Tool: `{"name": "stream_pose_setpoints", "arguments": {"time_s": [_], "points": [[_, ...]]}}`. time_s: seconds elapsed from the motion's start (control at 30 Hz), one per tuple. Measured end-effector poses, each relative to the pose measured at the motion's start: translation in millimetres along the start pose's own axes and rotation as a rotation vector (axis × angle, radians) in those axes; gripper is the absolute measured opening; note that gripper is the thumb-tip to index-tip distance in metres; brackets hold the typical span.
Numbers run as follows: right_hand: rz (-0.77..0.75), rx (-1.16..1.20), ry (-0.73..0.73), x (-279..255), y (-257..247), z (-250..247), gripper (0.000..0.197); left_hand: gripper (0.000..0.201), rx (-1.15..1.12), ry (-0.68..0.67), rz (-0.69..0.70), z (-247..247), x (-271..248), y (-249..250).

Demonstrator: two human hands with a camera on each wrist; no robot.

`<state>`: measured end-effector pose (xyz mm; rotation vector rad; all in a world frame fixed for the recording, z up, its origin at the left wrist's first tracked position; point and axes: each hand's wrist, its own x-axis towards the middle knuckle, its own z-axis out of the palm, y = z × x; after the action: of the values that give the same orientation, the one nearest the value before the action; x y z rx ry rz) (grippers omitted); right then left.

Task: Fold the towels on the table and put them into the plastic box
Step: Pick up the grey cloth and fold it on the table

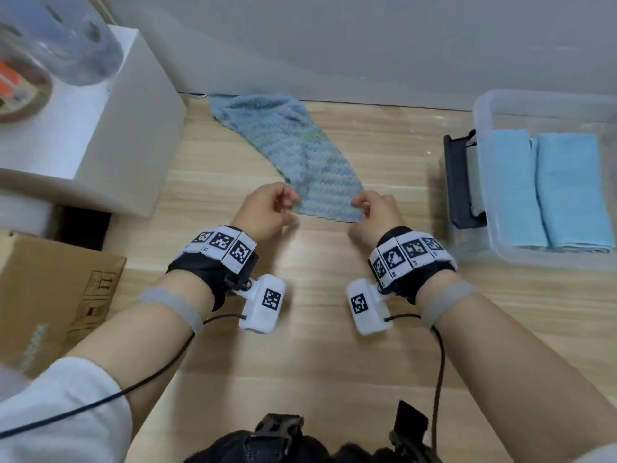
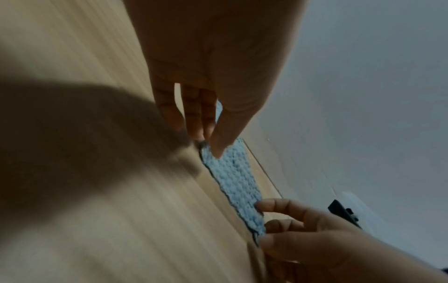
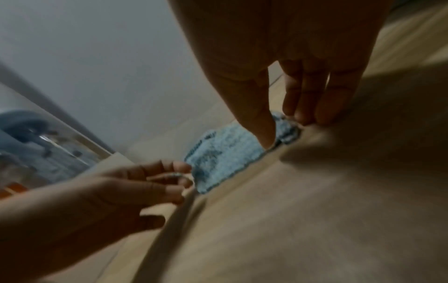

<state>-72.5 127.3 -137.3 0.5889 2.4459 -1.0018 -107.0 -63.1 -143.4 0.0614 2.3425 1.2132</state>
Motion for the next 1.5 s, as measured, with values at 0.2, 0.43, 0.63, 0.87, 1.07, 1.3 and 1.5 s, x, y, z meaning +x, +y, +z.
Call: {"name": "stream_pose_setpoints", "arguments": {"time_s": [0.2,0.43,0.63,0.87,1.07,1.3,1.5], "points": [[-0.065,-0.034,0.140,11,7,12,0.020,0.047,0.321,-0.101,0.141,10,20,1],[-0.202,0.122,0.167,2,-15,1,0.011,0.012,0.345,0.080,0.142,7,10,11],[-0.518,0.395,0.158,-48,-52,-40,0.016,0.013,0.138,0.468,0.309,-18,-33,58],[-0.829,0.559,0.192,-116,-82,-100,0.013,0.017,0.319,0.657,0.358,-40,-81,101],[-0.876,0.728,0.288,-135,-72,-132,0.011,0.009,0.143,0.607,0.206,-38,-100,97],[-0.662,0.702,0.382,-138,-39,-143,0.011,0.012,-0.006,0.472,0.092,-25,-111,57],[-0.371,0.577,0.380,-123,-4,-137,0.023,0.018,-0.395,0.271,0.037,-16,-130,49]]}}
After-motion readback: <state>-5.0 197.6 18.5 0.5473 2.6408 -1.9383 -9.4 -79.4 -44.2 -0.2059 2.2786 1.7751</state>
